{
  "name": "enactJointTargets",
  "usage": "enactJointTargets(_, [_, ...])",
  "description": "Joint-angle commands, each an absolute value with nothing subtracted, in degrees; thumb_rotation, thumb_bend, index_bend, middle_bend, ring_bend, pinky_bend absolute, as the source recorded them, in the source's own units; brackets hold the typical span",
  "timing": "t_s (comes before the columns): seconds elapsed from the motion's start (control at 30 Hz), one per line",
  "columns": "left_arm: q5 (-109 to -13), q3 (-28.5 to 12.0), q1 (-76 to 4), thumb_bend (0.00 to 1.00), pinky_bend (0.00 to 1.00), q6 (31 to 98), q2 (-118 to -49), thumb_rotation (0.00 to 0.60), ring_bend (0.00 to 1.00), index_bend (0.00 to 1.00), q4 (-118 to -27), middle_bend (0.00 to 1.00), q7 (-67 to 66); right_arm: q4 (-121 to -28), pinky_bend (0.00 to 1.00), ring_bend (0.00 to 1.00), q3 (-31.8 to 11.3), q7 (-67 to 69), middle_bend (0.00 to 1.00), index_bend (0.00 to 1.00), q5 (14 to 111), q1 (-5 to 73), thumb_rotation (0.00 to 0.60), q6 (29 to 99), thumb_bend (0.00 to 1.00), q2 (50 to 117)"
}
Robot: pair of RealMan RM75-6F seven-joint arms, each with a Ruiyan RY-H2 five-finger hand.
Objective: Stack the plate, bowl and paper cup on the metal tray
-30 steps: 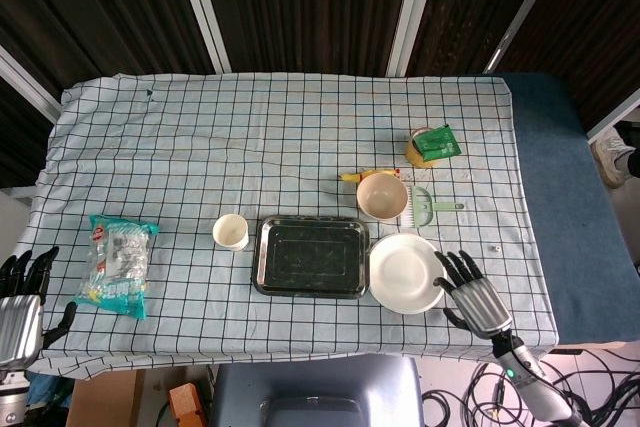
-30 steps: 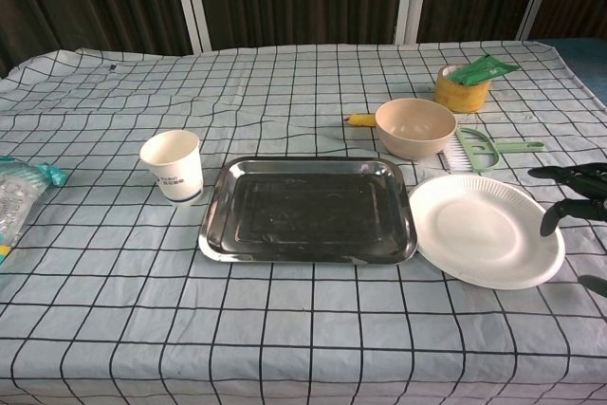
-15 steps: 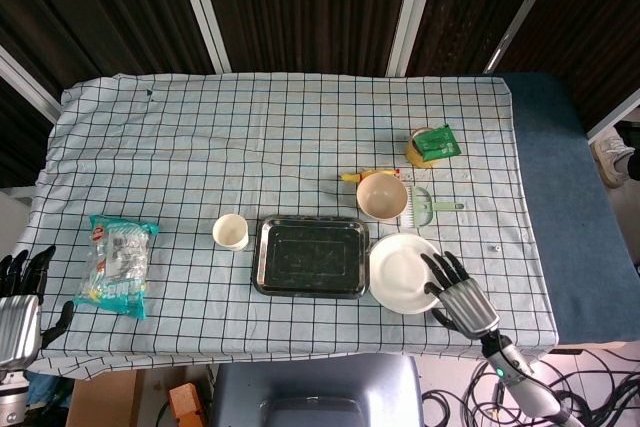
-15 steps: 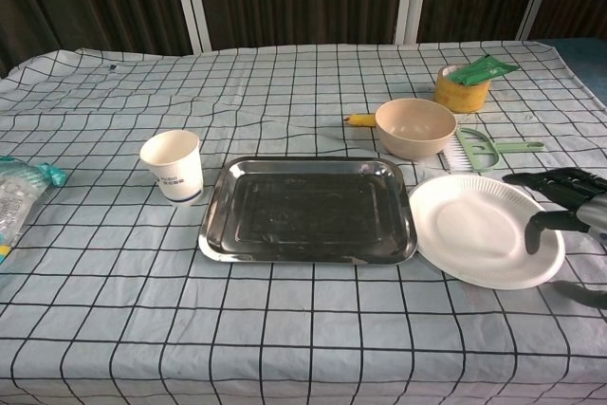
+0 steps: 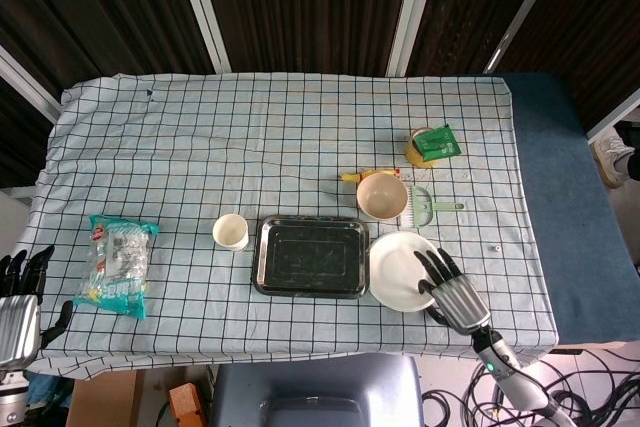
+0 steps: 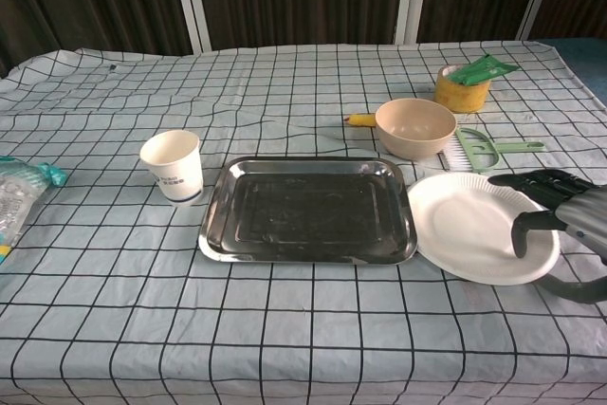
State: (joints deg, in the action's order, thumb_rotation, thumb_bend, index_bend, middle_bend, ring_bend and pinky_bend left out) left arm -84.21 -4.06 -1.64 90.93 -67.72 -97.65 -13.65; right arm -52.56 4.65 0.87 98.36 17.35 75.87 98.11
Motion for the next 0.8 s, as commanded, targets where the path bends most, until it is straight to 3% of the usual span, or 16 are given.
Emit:
enactJointTargets(0.03, [-84.21, -4.10, -1.64, 0.37, 0.05, 90.97, -67.71, 0.600, 0.04, 0.01, -97.66, 0.14, -13.64, -52.19, 0.00, 0.00, 4.63, 1.55, 0.03, 0.50, 98.33, 17.55, 0.600, 76.02, 0.23, 98.46])
enactJointTargets(0.17, [-84.29, -4.16, -1.55, 0.37, 0.05, 91.25, -67.72, 0.600, 0.04, 0.01, -97.66, 0.14, -13.73, -51.41, 0.00, 0.00, 4.86, 2.80, 0.06, 0.55, 98.74, 17.71, 0.600, 76.84, 0.24, 98.96])
enactJointTargets(0.57, [-84.75, -4.24, -1.33, 0.37, 0.05, 92.07, -67.98, 0.600, 0.04, 0.01, -97.54, 0.14, -14.51, -50.98, 0.00, 0.00, 4.94, 4.04, 0.09, 0.60, 99.53, 18.28, 0.600, 78.72, 0.53, 99.32])
enactJointTargets(0.8, [-84.84, -4.27, -1.34, 0.37, 0.05, 92.10, -68.08, 0.600, 0.04, 0.00, -97.43, 0.14, -14.48, -51.94, 0.00, 0.00, 5.12, 3.90, 0.10, 0.63, 100.37, 18.41, 0.600, 80.61, 0.58, 98.88])
